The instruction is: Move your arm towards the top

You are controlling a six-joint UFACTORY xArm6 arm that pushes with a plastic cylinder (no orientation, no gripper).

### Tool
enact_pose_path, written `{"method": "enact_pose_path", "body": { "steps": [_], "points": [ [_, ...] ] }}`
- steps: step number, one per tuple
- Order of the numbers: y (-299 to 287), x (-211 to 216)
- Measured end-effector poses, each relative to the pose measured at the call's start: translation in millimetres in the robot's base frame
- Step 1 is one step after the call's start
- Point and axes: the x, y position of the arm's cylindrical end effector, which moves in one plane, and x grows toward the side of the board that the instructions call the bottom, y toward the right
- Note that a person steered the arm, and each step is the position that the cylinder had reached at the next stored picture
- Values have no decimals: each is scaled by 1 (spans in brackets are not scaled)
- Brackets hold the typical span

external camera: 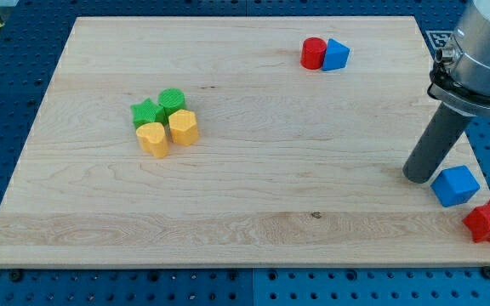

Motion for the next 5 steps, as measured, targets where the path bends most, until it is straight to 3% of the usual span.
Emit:
{"method": "enact_pose_path", "body": {
  "steps": [2,5],
  "points": [
    [32,5],
    [-59,-19]
  ]
}}
